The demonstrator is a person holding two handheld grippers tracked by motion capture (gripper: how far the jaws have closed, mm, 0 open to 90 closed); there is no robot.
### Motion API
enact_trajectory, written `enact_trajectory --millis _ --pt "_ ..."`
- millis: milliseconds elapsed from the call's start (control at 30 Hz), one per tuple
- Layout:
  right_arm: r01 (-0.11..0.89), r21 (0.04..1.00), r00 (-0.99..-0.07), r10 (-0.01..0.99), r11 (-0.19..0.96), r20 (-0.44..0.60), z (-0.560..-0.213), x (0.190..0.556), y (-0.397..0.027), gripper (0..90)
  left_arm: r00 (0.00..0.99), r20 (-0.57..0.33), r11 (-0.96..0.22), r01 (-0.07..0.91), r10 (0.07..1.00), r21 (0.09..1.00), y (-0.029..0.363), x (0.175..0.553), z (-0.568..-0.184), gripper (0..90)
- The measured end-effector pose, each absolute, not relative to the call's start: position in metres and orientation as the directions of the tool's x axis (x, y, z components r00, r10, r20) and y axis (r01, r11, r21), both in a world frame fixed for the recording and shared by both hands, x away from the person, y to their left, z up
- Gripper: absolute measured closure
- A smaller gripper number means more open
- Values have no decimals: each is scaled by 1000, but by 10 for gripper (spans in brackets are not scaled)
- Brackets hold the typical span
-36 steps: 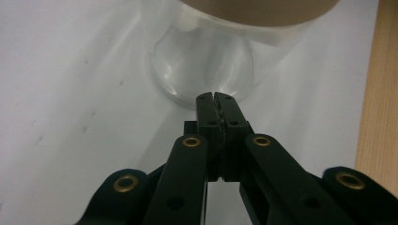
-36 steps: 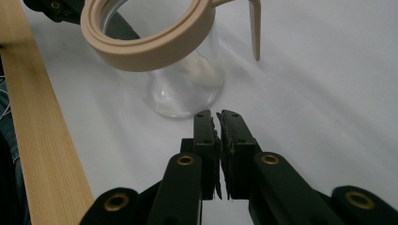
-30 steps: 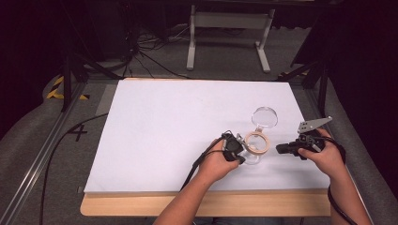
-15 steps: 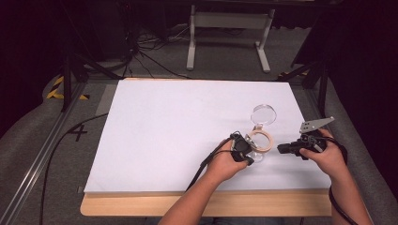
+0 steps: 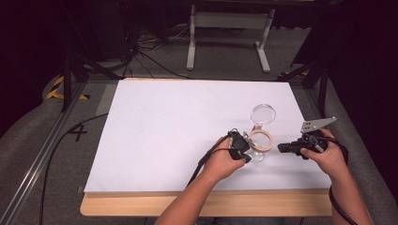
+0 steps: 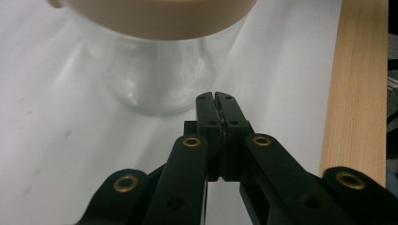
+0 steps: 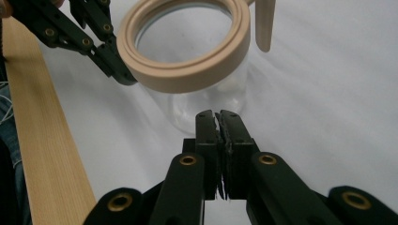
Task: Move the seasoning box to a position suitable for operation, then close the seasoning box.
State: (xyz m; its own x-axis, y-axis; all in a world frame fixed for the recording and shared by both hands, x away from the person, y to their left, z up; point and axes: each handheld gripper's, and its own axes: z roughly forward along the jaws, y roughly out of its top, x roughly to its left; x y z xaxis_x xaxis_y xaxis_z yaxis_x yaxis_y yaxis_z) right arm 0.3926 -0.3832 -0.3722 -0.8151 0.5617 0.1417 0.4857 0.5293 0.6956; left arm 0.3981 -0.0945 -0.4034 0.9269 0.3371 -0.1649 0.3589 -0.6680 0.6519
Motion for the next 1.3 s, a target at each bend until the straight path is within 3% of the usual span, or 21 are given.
enact_trajectory --millis 433,733,1167,1300 --pt "439 756 -832 538 485 137 -357 385 -378 898 876 -158 -539 413 456 734 -55 419 -370 897" --pt "427 791 -829 539 437 150 -354 383 -370 898 838 -192 -400 430 511 810 -52 444 -347 896" --pt "427 820 -817 552 382 168 -355 384 -363 898 840 -157 -383 393 520 836 -80 478 -326 886" --pt "429 824 -810 561 371 170 -355 384 -363 898 845 -106 -423 366 524 829 -86 483 -328 879"
